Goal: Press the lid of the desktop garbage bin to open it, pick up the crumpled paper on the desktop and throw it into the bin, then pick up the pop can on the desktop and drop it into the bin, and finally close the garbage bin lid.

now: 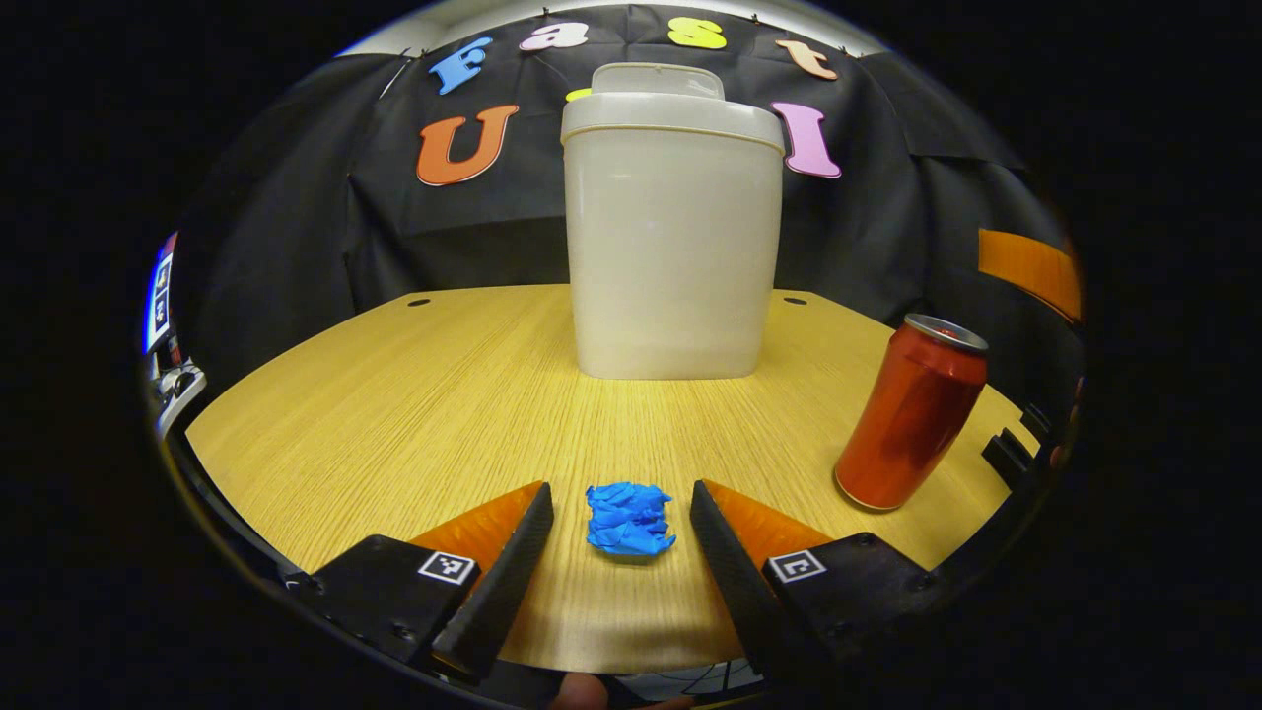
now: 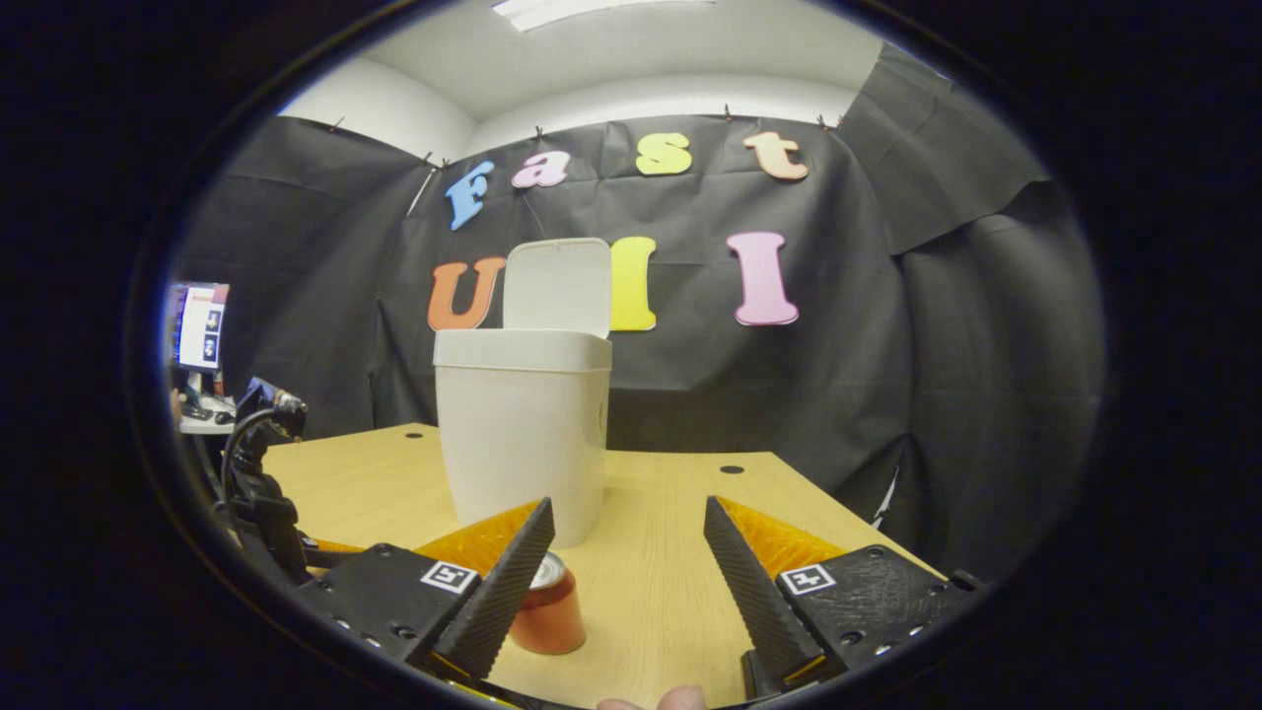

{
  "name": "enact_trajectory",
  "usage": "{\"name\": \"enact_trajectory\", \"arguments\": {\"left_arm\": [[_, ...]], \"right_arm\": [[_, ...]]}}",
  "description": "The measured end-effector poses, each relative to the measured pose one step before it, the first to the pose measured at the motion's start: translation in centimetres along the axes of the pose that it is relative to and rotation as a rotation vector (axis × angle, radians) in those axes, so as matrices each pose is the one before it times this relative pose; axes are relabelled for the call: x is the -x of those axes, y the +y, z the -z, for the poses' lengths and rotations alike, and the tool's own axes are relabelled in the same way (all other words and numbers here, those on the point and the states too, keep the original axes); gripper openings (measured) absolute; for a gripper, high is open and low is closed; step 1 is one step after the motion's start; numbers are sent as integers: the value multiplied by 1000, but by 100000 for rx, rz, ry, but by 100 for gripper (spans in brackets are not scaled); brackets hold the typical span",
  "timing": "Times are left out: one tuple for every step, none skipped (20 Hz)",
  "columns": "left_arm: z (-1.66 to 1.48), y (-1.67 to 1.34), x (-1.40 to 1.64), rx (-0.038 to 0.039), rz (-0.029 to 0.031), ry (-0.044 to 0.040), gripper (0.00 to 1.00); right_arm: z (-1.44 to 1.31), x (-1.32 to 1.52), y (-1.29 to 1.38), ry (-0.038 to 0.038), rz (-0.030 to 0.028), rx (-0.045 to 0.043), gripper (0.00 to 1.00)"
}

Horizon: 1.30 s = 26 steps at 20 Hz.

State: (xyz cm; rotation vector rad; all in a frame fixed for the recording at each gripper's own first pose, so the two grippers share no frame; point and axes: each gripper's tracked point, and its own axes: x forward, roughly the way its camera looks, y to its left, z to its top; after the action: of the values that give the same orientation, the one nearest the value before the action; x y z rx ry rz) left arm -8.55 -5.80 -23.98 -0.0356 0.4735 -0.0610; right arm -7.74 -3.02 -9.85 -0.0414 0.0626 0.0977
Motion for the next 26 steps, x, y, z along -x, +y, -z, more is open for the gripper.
{"name": "enact_trajectory", "arguments": {"left_arm": [[-118, 109, -87, 37, -636, -56, 88], [66, 168, -31, 379, -659, 193, 85], [-137, 65, -94, 294, -360, 161, 78], [0, 29, -99, 170, -335, 341, 75], [37, 97, -61, 373, -502, 241, 69], [-58, 56, -50, 2, -588, 96, 65], [-44, 128, -88, 84, -523, -6, 60], [26, -65, -32, 53, -146, -97, 55], [-35, -4, -80, -256, 111, -81, 50], [-9, -36, -29, -469, 414, -183, 48], [-82, -49, -12, -611, 631, -165, 44], [-104, 67, -44, 110, 645, -209, 42], [-114, -6, -23, 632, 502, -45, 39], [-116, -196, 63, 734, 596, -38, 38], [-304, -122, 96, 284, 374, -553, 37], [-736, -50, 116, -43, 48, -1663, 36], [-954, 28, 254, 61, -31, -2439, 36], [-981, 45, 137, 321, -36, -2470, 36], [-1125, 101, 156, 265, -307, -2757, 36], [-977, 209, 127, 177, -486, -2268, 36], [-854, 206, 73, 334, -519, -2056, 36], [-775, 192, -17, 270, -332, -1639, 36], [-553, 100, 92, 334, -261, -1052, 36], [-678, 193, 101, 469, -313, -1381, 36], [-609, 219, 81, 479, -331, -1273, 36], [-589, 182, 69, 459, -357, -1304, 36]], "right_arm": [[6, 38, 160, 38, -106, -8, 95], [133, 4, 104, 99, -267, 236, 95], [-8, 55, 43, 201, -135, 303, 95], [31, -7, 20, -10, 75, 161, 95], [-29, 70, 30, -7, 70, -114, 95], [12, 134, 29, -182, -80, -367, 95], [-54, 66, 128, 32, -79, -368, 95], [77, 19, 4, 51, -39, -130, 95], [8, 0, 132, 235, -302, -133, 95], [150, -3, 292, 214, -743, 47, 95], [23, 97, 271, 241, -577, 234, 98], [178, 96, 191, 220, -290, 422, 95], [44, 37, 192, 92, -454, 137, 95], [-67, 50, 294, 41, -432, -274, 95], [-48, 58, 306, 105, -306, -463, 95], [181, 64, 254, 386, -450, -312, 95], [93, 62, 363, 432, -477, 42, 95], [212, 62, 374, 525, -559, 420, 95], [177, 40, 341, 459, -606, 536, 95], [163, 49, 277, 167, -273, 415, 95], [60, 87, 252, -55, -304, 312, 98], [68, -74, 192, 128, -277, -24, 95], [376, -121, 281, 946, -290, 154, 95], [451, -158, 196, 1386, -132, 251, 95], [554, -215, 110, 1774, 40, 217, 95], [702, -185, 126, 2218, -167, 76, 98]]}}
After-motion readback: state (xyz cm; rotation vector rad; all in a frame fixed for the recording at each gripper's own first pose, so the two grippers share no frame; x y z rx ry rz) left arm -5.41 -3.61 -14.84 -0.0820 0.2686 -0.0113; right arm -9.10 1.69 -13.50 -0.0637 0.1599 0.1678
